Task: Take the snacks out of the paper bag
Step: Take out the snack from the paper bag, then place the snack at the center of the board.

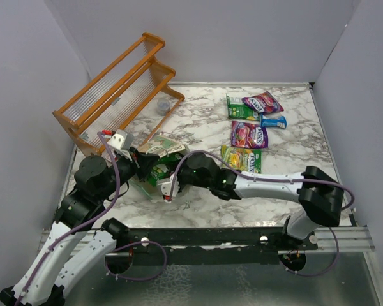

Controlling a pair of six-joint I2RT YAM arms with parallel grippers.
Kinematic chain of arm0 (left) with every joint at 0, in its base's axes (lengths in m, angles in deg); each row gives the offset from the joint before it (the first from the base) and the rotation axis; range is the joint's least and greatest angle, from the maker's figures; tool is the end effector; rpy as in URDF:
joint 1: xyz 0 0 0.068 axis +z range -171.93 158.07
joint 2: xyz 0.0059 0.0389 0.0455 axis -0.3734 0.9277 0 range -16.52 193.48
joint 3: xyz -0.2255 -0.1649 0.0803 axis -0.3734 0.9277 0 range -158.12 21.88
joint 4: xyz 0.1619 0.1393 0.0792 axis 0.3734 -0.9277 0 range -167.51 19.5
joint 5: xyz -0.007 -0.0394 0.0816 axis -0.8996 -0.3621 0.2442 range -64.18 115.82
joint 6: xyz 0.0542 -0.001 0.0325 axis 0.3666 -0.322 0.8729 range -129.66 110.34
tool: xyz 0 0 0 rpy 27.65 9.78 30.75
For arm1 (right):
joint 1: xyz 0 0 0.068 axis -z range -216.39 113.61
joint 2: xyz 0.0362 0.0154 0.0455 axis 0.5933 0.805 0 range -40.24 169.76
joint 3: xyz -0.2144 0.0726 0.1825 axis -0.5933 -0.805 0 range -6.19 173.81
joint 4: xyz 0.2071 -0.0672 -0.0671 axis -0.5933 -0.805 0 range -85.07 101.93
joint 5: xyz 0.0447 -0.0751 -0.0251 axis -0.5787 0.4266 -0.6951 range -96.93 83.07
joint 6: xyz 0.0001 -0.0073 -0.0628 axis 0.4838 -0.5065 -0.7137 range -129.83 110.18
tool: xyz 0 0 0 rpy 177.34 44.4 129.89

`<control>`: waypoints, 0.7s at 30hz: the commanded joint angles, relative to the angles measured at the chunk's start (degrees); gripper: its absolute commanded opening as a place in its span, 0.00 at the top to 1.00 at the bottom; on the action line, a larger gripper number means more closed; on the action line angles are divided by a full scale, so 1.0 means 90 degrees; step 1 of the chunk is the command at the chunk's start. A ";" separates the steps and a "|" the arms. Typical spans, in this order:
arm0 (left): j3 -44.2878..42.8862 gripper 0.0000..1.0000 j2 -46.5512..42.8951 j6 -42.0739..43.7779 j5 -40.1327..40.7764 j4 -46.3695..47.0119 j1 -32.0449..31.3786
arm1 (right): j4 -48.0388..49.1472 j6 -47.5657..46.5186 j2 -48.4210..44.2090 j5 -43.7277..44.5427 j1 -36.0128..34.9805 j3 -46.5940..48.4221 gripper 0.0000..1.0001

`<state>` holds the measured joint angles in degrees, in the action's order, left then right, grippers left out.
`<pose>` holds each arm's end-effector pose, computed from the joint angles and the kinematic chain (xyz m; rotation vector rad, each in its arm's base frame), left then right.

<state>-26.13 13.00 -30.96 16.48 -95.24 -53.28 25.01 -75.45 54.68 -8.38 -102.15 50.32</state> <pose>0.0593 -0.0455 0.3625 0.2799 1.7245 -0.8202 0.1450 0.3250 0.2599 -1.8408 0.8138 0.0270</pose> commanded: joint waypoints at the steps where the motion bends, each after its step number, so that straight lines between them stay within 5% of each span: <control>1: -0.0096 1.00 -0.0057 -0.0016 0.0133 0.0112 -0.0005 | 0.0001 0.0494 -0.0954 -0.0578 0.0011 -0.0258 0.99; 13: 0.0059 1.00 -0.0019 -0.0002 0.0127 0.0207 -0.0003 | -0.0347 0.2166 -0.3532 -0.2205 0.0011 -0.1338 0.99; 21: 0.0154 1.00 0.0062 0.0006 0.0170 0.0344 -0.0004 | -0.0478 0.2411 -0.5350 -0.2102 0.0011 -0.1469 0.99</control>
<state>-25.65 13.22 -30.94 16.65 -94.73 -53.28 18.01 -56.81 13.96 -26.41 -102.15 36.94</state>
